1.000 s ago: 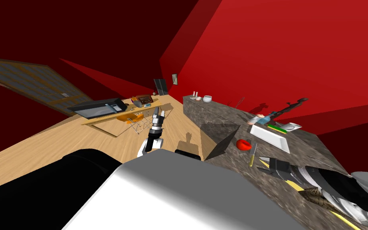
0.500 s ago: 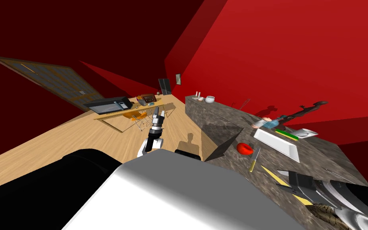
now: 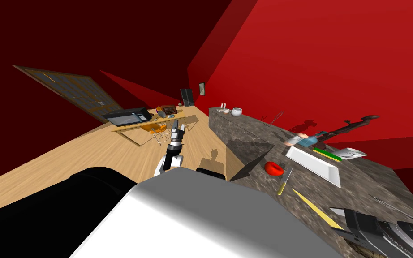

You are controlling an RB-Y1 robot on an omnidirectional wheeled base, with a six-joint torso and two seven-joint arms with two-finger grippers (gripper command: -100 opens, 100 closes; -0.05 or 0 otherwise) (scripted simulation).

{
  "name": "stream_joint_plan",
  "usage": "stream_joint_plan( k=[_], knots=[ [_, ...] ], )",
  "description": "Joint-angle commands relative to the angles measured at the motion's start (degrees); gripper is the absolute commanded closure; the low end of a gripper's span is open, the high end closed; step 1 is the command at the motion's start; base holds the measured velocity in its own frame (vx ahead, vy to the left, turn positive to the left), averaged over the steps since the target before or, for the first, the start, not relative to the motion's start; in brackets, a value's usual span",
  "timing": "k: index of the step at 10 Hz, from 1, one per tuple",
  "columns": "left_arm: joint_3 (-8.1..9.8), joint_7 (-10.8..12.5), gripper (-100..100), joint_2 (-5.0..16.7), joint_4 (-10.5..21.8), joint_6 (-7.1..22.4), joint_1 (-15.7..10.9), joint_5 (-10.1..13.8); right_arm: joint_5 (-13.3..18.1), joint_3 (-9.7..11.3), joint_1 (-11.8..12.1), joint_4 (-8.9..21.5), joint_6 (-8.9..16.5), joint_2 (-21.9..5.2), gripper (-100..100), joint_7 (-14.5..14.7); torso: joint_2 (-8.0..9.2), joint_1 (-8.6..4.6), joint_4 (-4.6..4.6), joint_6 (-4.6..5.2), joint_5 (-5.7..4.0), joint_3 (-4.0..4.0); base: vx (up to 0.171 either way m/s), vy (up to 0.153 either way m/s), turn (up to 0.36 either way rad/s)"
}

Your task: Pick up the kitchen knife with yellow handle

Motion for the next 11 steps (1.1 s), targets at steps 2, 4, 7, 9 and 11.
stream_joint_plan(
  k=[2,4,7,9,11],
  knots=[
    [0.0,0.0,0,0.0,0.0,0.0,0.0,0.0,0.08,0.15,0.03,0.0,0.05,-0.05,0,-0.22,0.0,0.09,0.0,0.02,0.01,0.0,0.001,-0.019,0.013],
    [-0.01,0.0,0,-0.01,0.0,0.0,0.0,0.0,0.69,0.69,0.43,0.93,1.55,2.31,-100,0.49,-0.02,0.11,-0.03,0.04,-0.08,-0.02,0.013,0.006,0.081],
    [0.0,0.0,0,-0.01,0.0,0.0,0.0,0.0,0.93,0.67,-0.06,0.96,1.13,2.08,100,0.26,0.0,0.01,-0.02,0.06,-0.11,-0.01,0.002,0.002,0.003],
    [0.0,0.0,0,-0.01,0.0,0.0,0.0,0.0,0.93,0.64,-0.08,1.0,1.15,2.02,100,0.25,0.0,-0.04,-0.04,0.06,-0.2,-0.02,0.0,0.0,0.0],
    [0.0,0.0,0,-0.01,0.0,0.0,0.0,0.0,0.93,0.64,-0.08,1.0,1.15,2.02,0,0.25,0.0,-0.06,-0.04,0.06,-0.2,-0.02,0.0,0.0,0.0]
  ],
)
